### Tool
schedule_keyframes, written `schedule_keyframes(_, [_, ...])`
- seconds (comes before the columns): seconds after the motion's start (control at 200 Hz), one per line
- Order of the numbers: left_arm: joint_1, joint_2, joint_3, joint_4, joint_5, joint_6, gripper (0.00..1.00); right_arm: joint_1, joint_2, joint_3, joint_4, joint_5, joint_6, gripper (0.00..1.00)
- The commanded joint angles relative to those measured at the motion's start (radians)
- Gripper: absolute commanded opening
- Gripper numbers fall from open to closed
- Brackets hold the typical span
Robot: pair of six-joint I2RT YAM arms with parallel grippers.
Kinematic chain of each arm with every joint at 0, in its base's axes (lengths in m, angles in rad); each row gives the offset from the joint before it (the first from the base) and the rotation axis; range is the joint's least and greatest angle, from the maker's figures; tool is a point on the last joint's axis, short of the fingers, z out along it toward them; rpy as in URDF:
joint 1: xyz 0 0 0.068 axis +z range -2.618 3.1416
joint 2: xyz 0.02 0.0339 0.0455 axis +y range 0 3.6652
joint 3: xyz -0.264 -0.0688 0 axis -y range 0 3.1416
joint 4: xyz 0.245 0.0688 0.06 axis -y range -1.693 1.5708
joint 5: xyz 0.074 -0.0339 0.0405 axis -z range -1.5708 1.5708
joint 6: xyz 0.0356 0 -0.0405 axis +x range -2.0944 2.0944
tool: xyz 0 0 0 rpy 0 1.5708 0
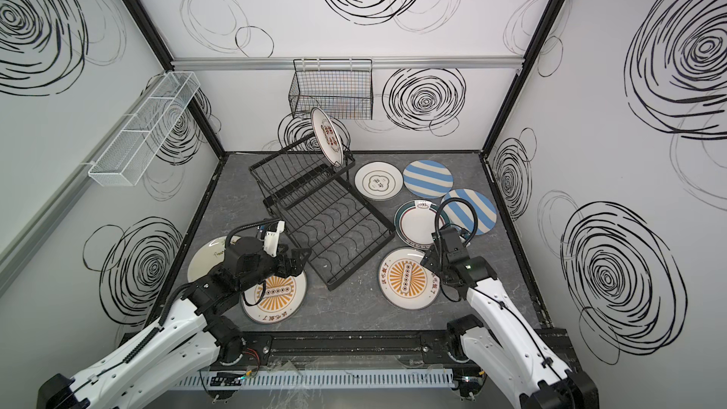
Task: Load plates into a dish rack
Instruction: Pick up the plate from the bottom-right of the table.
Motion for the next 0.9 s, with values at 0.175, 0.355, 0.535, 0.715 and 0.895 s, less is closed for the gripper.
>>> schedule_keyframes(0.175, [0.007,0.021,0.038,0.043,0.012,0.001,0.96,-0.115,-0.067,-0.152,0.09,-0.124,-0.023,0.62])
schedule_keyframes(0.355, [0.012,0.018,0.037,0.04,0.006,0.0,0.96,-0.138,-0.053,-0.216,0.161,-0.212,-0.057,0.59])
schedule_keyframes(0.535, [0.018,0.023,0.038,0.035,0.004,0.001,0.96,-0.151,-0.046,-0.272,0.2,-0.27,-0.057,0.59])
schedule_keyframes(0.715, [0.023,0.027,0.064,0.01,0.006,0.013,0.96,-0.158,-0.075,-0.29,0.188,-0.287,-0.055,0.56])
schedule_keyframes(0.895, [0.023,0.027,0.051,0.019,0.01,0.008,0.96,-0.159,-0.141,-0.371,0.224,-0.388,-0.036,0.48])
